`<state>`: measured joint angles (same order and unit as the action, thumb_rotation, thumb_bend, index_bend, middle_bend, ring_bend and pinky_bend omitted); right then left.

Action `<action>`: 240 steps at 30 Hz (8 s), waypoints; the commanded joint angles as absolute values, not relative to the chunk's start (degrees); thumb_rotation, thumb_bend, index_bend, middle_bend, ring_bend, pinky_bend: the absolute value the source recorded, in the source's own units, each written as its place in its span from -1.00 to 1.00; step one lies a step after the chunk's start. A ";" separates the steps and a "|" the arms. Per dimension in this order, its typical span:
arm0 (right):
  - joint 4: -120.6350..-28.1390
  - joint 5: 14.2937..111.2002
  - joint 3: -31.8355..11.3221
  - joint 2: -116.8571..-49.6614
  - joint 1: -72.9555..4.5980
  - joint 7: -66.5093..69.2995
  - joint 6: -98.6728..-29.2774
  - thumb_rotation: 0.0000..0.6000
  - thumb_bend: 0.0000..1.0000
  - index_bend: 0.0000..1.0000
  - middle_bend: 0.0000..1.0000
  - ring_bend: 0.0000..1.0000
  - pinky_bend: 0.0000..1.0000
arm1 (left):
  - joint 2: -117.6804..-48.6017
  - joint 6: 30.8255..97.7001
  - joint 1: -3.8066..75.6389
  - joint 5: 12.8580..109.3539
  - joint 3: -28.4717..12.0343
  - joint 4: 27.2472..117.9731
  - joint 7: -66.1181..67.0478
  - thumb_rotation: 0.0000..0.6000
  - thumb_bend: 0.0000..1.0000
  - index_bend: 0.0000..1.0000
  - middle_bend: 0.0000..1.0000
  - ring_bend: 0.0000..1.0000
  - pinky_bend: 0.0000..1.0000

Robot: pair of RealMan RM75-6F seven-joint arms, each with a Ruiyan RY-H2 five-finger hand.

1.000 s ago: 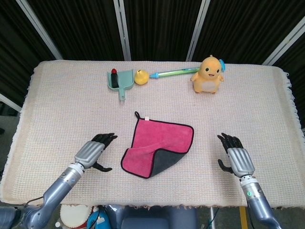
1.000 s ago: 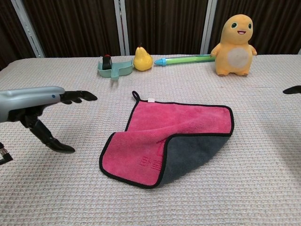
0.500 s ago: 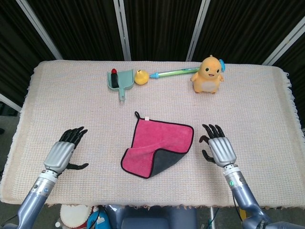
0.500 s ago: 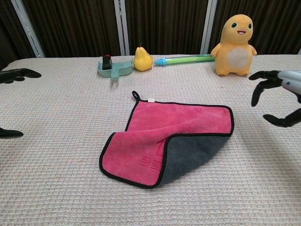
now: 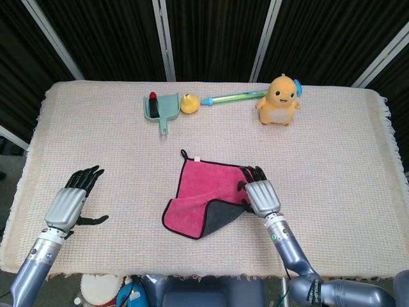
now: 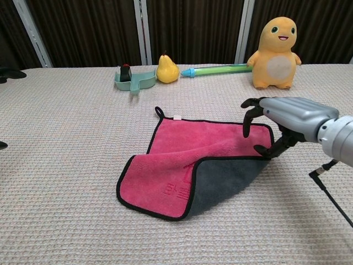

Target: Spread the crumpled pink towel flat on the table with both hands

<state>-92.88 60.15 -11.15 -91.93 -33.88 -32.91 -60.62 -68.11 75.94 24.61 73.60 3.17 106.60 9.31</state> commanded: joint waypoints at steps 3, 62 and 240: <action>-92.98 57.45 -11.08 -93.43 -35.60 -36.08 -59.70 1.00 -0.12 -0.17 -0.81 -1.00 -1.00 | -67.94 75.19 24.28 73.54 2.56 106.12 8.45 1.00 -0.95 -1.00 -1.00 -1.00 -1.00; -97.12 49.26 -5.74 -98.13 -39.13 -44.74 -66.69 1.00 -0.25 -0.16 -0.82 -1.00 -1.00 | -68.37 70.08 21.66 76.35 -1.13 105.44 5.65 1.00 -0.91 -1.00 -1.00 -1.00 -1.00; -93.99 82.20 -4.88 -76.99 -12.78 -3.23 -85.17 1.00 0.06 -1.00 -1.00 -1.00 -1.00 | -85.66 45.74 36.03 69.56 6.57 106.98 34.96 1.00 0.12 -0.99 -0.93 -1.00 -1.00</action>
<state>-93.95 82.16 -4.85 -77.00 -12.80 -3.23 -85.16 -85.82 45.58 36.08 69.58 6.36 106.76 34.85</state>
